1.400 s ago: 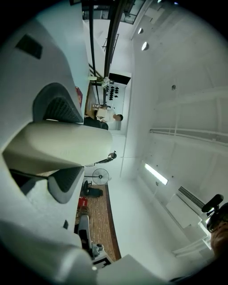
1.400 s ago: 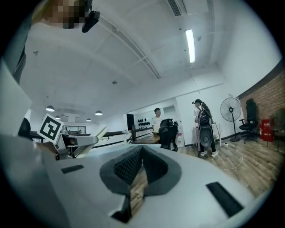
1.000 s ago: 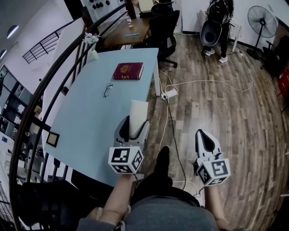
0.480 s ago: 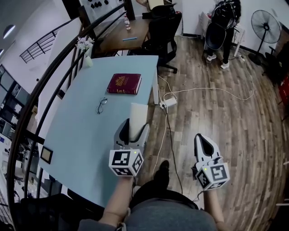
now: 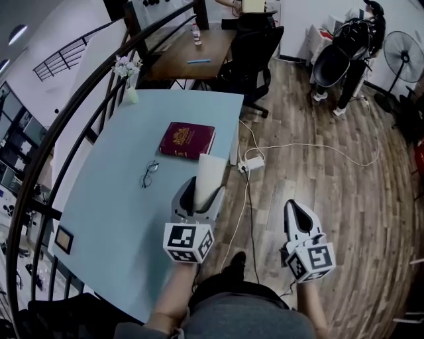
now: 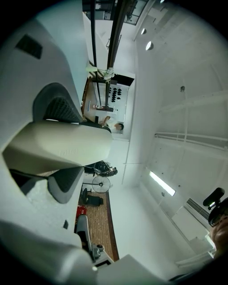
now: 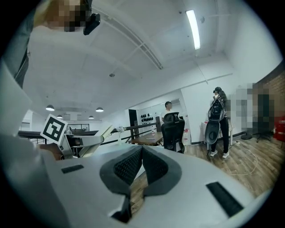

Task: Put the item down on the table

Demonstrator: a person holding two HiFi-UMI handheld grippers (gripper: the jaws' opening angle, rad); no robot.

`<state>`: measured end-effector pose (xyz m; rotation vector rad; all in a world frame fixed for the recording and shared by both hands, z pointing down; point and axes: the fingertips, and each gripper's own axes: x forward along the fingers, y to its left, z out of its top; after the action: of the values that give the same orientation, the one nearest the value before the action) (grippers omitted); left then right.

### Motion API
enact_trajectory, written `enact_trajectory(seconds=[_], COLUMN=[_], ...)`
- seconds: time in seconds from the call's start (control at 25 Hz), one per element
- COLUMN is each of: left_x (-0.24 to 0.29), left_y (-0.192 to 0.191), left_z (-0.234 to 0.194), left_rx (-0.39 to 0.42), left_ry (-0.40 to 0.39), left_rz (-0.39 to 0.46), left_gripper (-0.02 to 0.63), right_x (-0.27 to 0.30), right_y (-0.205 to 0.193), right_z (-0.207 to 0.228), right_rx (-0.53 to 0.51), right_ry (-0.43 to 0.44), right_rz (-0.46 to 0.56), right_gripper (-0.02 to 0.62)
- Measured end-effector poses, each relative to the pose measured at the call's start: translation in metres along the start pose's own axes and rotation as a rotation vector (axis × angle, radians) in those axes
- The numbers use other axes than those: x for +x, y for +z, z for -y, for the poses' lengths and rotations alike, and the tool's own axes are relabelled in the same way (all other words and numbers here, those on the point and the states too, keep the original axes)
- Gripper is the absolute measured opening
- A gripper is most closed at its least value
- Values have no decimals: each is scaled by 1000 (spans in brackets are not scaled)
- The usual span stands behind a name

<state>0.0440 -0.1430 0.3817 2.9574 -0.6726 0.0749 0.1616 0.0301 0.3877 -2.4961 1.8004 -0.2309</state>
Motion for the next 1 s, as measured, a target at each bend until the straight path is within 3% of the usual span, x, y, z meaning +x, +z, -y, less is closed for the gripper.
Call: enact_trajectory(seconds=[0.6, 1.0], left_x=[42, 64], left_y=[9, 20], left_z=[-35, -59], left_rx=[-3, 22], left_ry=[61, 221], left_rz=[11, 27], left_gripper=[309, 310], right_x=[69, 132], right_y=[8, 22], right_z=[13, 26], right_rx=[-7, -18], right_ry=[72, 234], right_rz=[-20, -28], right_gripper=[3, 3])
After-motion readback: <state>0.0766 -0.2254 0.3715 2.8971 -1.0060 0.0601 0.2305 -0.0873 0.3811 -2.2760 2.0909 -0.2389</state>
